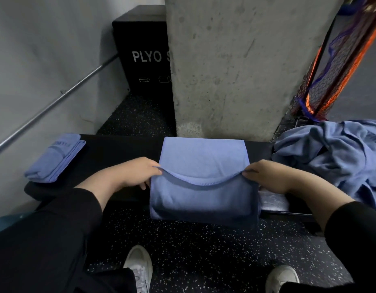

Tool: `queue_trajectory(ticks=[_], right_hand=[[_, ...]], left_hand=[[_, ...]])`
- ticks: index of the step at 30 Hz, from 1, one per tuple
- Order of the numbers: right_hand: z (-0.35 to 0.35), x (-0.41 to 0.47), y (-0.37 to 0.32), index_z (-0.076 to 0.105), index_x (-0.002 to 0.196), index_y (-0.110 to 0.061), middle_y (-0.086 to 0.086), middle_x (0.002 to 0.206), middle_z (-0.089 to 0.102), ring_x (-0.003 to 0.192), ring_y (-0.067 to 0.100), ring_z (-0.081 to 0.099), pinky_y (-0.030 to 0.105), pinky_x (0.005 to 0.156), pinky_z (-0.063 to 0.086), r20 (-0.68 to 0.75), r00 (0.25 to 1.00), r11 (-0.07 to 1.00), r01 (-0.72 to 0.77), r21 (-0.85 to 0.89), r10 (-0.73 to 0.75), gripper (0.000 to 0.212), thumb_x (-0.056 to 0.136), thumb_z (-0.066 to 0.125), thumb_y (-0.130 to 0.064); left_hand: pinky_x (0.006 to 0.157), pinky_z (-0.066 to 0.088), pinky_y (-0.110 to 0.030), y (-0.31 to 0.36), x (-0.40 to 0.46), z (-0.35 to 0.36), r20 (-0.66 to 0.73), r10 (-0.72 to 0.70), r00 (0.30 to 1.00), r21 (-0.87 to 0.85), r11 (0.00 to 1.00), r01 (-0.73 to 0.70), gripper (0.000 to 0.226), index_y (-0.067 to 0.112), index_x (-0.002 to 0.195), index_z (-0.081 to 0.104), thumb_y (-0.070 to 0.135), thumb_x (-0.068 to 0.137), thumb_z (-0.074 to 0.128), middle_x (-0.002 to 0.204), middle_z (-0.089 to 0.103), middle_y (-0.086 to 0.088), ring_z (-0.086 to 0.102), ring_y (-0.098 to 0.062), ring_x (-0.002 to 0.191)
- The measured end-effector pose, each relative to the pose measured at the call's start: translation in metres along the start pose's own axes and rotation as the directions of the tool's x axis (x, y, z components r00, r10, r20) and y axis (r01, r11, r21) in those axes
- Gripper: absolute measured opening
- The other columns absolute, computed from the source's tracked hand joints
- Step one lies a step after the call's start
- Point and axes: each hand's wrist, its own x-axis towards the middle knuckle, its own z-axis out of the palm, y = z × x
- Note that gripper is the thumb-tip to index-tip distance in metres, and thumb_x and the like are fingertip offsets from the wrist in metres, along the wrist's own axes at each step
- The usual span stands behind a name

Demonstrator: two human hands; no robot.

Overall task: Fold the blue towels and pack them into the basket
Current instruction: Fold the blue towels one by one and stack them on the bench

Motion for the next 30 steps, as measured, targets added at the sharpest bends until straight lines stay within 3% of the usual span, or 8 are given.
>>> queue_trajectory(ticks=[3, 6, 7, 9, 12, 19, 23, 30], right_hand=[[-0.008, 0.004, 0.004, 0.069, 0.09, -0.009, 0.001, 0.085, 0.07, 0.078, 0.012, 0.059, 0.037, 0.082, 0.051, -0.133, 0.991, 0.906, 0.046, 0.421, 0.011, 0.037, 0.099, 0.056, -0.042], [-0.013, 0.018, 0.0, 0.069, 0.09, -0.007, 0.012, 0.082, 0.066, 0.078, 0.021, 0.057, 0.043, 0.079, 0.047, -0.236, 0.964, 0.601, 0.116, 0.791, 0.124, 0.035, 0.1, 0.055, -0.038], [-0.015, 0.024, -0.004, 0.07, 0.095, -0.007, 0.011, 0.083, 0.069, 0.079, 0.02, 0.06, 0.039, 0.079, 0.048, -0.282, 0.943, 0.595, 0.127, 0.793, 0.175, 0.034, 0.102, 0.052, -0.035], [-0.017, 0.039, -0.008, 0.069, 0.1, -0.005, 0.003, 0.081, 0.066, 0.076, 0.014, 0.056, 0.032, 0.073, 0.045, -0.406, 0.882, 0.738, 0.106, 0.667, 0.24, 0.036, 0.104, 0.049, -0.034], [-0.013, 0.059, -0.007, 0.066, 0.093, -0.004, 0.001, 0.076, 0.059, 0.071, 0.014, 0.049, 0.03, 0.068, 0.038, -0.458, 0.856, 0.872, 0.017, 0.49, 0.24, 0.035, 0.105, 0.045, -0.029], [0.009, 0.076, -0.003, 0.05, 0.072, -0.008, 0.014, 0.085, 0.059, 0.081, 0.028, 0.052, 0.033, 0.068, 0.031, -0.289, 0.927, 0.964, -0.192, 0.182, 0.239, 0.043, 0.107, 0.039, -0.029], [0.006, 0.063, -0.009, 0.049, 0.084, -0.005, 0.02, 0.094, 0.06, 0.083, 0.03, 0.05, 0.038, 0.072, 0.037, -0.201, 0.954, 0.974, -0.208, 0.085, 0.221, 0.035, 0.108, 0.033, -0.024], [0.007, 0.032, -0.014, 0.056, 0.095, -0.015, 0.007, 0.092, 0.057, 0.085, 0.023, 0.051, 0.029, 0.076, 0.038, -0.006, 0.986, 0.985, -0.168, -0.048, 0.168, 0.028, 0.108, 0.036, -0.03]], left_hand=[[0.059, 0.047, -0.026, 0.006, 0.0, -0.005, -0.07, -0.014, 0.997, -0.394, 0.919, -0.015, 0.026, 0.001, 0.106, 0.073, 0.008, 0.099, 0.049, 0.086, 0.07, -0.011, 0.061, -0.019, 0.071], [0.064, 0.048, -0.026, 0.016, 0.012, -0.006, -0.2, -0.019, 0.98, -0.518, 0.851, -0.089, 0.027, 0.014, 0.097, 0.076, 0.013, 0.101, 0.049, 0.089, 0.075, -0.003, 0.065, -0.013, 0.077], [0.07, 0.049, -0.029, 0.017, 0.019, -0.007, -0.268, -0.017, 0.963, -0.508, 0.852, -0.126, 0.027, 0.015, 0.097, 0.076, 0.017, 0.102, 0.049, 0.092, 0.076, -0.002, 0.067, -0.013, 0.082], [0.078, 0.049, -0.033, 0.016, 0.035, -0.009, -0.421, -0.016, 0.907, -0.424, 0.888, -0.181, 0.029, 0.012, 0.099, 0.074, 0.027, 0.102, 0.05, 0.094, 0.076, -0.001, 0.067, -0.014, 0.087], [0.066, 0.036, -0.033, 0.016, 0.054, -0.003, -0.541, -0.007, 0.841, -0.201, 0.972, -0.121, 0.04, 0.001, 0.083, 0.058, 0.034, 0.102, 0.047, 0.076, 0.058, -0.003, 0.051, -0.018, 0.072], [0.061, 0.033, -0.035, 0.007, 0.087, 0.016, -0.394, 0.007, 0.919, 0.154, 0.986, 0.059, 0.04, 0.001, 0.08, 0.056, 0.028, 0.106, 0.043, 0.084, 0.063, -0.019, 0.054, -0.03, 0.074], [0.056, 0.029, -0.033, 0.01, 0.079, 0.014, -0.373, 0.002, 0.928, 0.216, 0.973, 0.085, 0.041, 0.01, 0.071, 0.045, 0.03, 0.106, 0.042, 0.074, 0.053, -0.009, 0.045, -0.023, 0.068], [0.056, 0.029, -0.031, 0.009, 0.043, 0.007, -0.212, -0.024, 0.977, 0.244, 0.967, 0.076, 0.041, 0.013, 0.07, 0.043, 0.031, 0.107, 0.042, 0.07, 0.048, -0.002, 0.041, -0.016, 0.063]])
